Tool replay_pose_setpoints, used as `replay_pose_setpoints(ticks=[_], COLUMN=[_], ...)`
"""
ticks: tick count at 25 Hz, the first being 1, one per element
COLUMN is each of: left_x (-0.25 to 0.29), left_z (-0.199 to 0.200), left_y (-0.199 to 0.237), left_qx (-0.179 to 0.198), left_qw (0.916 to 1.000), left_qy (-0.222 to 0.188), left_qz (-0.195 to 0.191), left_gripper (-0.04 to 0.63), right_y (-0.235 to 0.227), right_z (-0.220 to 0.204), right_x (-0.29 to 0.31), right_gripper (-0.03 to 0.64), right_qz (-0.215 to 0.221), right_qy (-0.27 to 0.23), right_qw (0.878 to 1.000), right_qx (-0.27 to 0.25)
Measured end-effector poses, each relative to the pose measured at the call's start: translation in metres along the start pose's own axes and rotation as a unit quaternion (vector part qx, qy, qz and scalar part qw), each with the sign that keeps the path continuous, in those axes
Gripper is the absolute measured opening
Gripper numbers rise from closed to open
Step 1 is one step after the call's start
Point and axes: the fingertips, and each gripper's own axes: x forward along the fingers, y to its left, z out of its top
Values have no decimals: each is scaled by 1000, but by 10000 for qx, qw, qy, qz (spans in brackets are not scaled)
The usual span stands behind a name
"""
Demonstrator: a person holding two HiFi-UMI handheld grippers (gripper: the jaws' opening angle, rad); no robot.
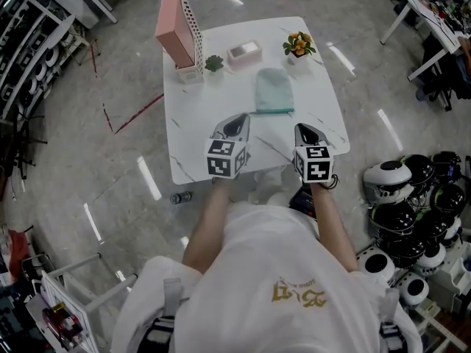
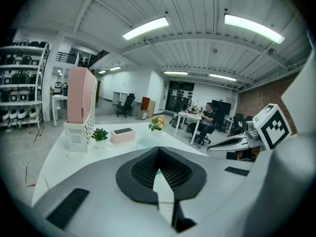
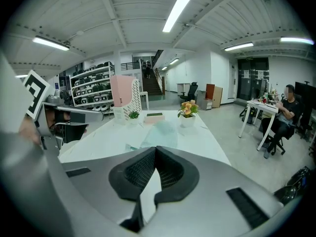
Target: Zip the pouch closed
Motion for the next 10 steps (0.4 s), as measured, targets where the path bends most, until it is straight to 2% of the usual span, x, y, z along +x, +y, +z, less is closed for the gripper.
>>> replay_pose_setpoints(ticks=[10], left_x=[4], left_z=[-2], left_y=[-4], left_qx=[90], left_qw=[9999], left_qy=[57], left_qz=[-34], left_gripper=[15], right_y=[-5], right_z=[-5], right_x=[0], right_gripper=[12], right_qz=[-35], right_qy=[33], right_qw=[10000], right_qx=[69])
